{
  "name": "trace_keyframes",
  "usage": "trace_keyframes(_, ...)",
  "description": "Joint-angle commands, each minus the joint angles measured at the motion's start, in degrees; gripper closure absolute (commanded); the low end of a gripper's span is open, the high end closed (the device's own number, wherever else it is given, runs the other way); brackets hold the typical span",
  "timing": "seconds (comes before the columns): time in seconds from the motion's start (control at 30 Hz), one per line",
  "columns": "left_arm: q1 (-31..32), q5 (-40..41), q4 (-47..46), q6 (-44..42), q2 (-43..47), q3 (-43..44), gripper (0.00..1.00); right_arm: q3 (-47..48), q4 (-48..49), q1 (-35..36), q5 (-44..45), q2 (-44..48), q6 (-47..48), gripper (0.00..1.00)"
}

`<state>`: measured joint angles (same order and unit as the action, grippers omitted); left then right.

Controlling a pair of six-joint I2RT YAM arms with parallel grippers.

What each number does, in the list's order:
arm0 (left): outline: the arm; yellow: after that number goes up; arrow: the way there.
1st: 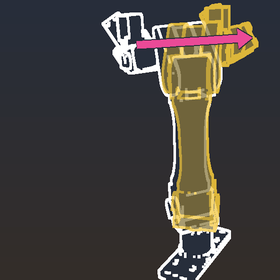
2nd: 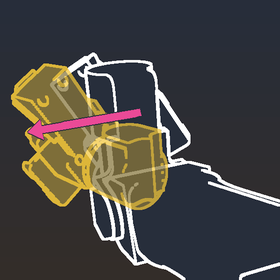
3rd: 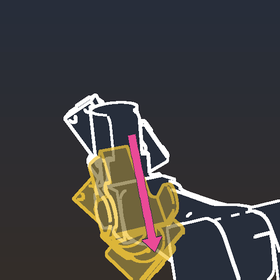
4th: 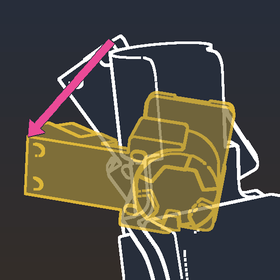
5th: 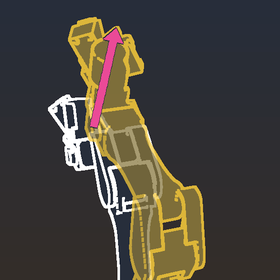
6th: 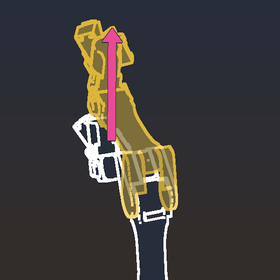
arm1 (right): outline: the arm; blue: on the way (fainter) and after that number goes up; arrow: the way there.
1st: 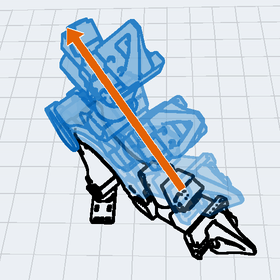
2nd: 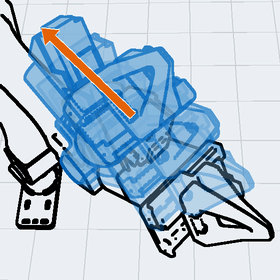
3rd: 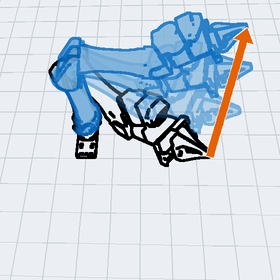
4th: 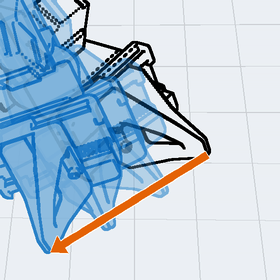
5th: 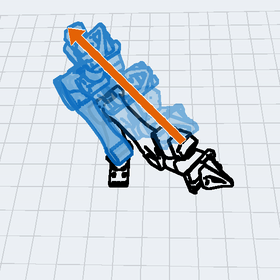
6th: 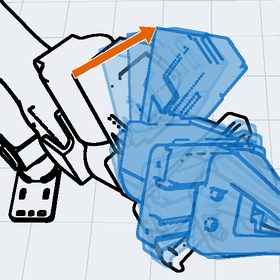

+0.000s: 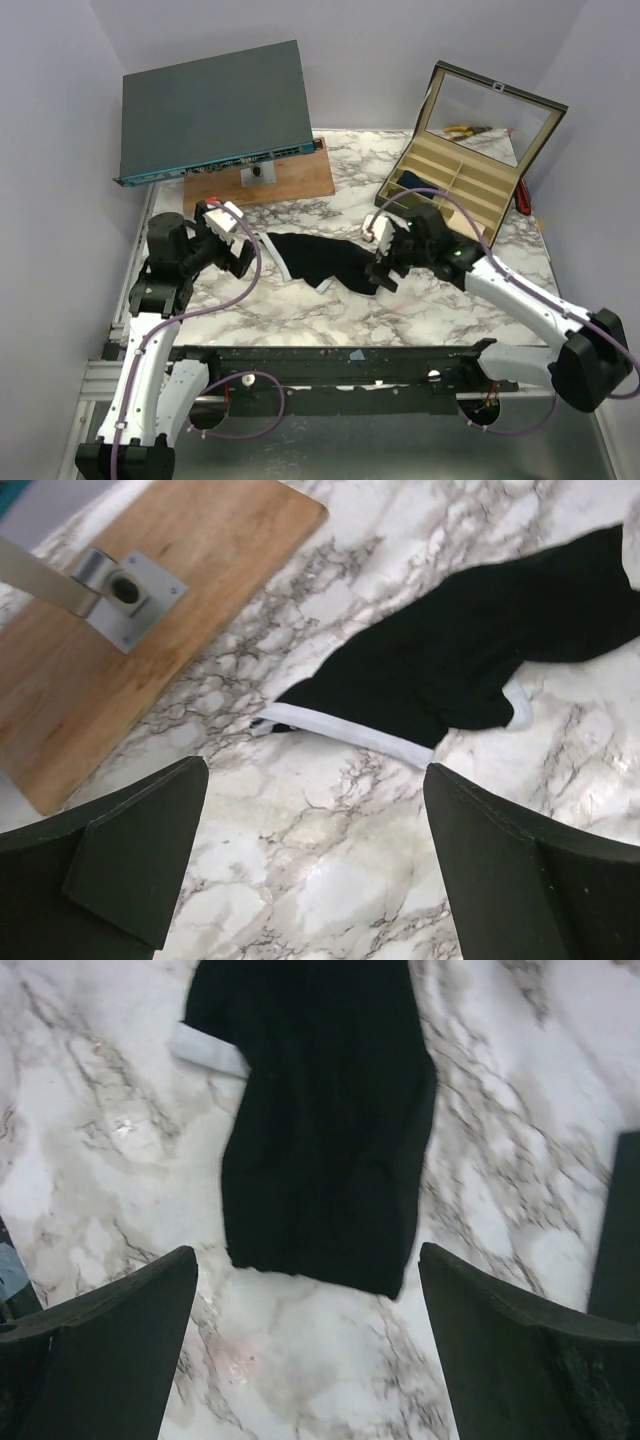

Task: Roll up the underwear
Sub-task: Flatten out the underwear at the center of the board.

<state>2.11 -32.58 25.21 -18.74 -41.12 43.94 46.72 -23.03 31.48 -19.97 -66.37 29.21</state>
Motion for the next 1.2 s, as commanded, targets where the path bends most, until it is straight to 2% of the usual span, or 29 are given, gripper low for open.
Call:
trace_keyframes(0.0,5.5,5.0,4.1,-7.6,0.5,-2.9,0.01,1.0,4.0,7.7,4.9,-6.7,3.3,0.08)
trace_keyframes(0.17,10.7,10.6,1.5,-8.4,0.2,-5.6,0.01,-0.4,5.8,11.1,6.6,-13.0,4.3,0.12)
trace_keyframes(0.27,12.8,11.7,0.1,-8.1,-1.4,-6.0,0.01,-1.6,8.4,12.4,8.6,-15.4,4.3,0.13)
trace_keyframes(0.33,13.9,12.1,-0.5,-7.7,-2.9,-5.7,0.01,-1.6,10.5,12.7,11.2,-17.9,3.0,0.17)
trace_keyframes(0.43,15.0,12.6,-1.2,-7.5,-4.5,-5.2,0.01,0.0,10.6,12.7,14.5,-21.9,1.8,0.31)
trace_keyframes(0.53,15.5,12.8,-1.6,-7.6,-5.3,-5.1,0.01,1.6,8.0,12.7,13.7,-23.2,0.9,0.44)
trace_keyframes(0.77,16.0,13.2,-1.5,-9.1,-5.4,-5.3,0.01,11.1,-4.8,12.3,11.1,-19.1,-4.1,0.97)
trace_keyframes(0.97,17.3,14.6,-1.7,-10.8,-5.9,-5.4,0.01,26.9,-17.9,4.6,1.6,-16.6,-11.4,0.99)
trace_keyframes(1.13,19.6,16.0,-2.5,-11.3,-8.0,-5.2,0.01,33.8,-22.5,-8.0,3.5,-21.6,-15.2,0.99)
trace_keyframes(1.17,20.2,16.2,-2.5,-11.3,-8.6,-5.0,0.01,33.6,-22.5,-10.8,3.3,-22.7,-15.5,0.94)
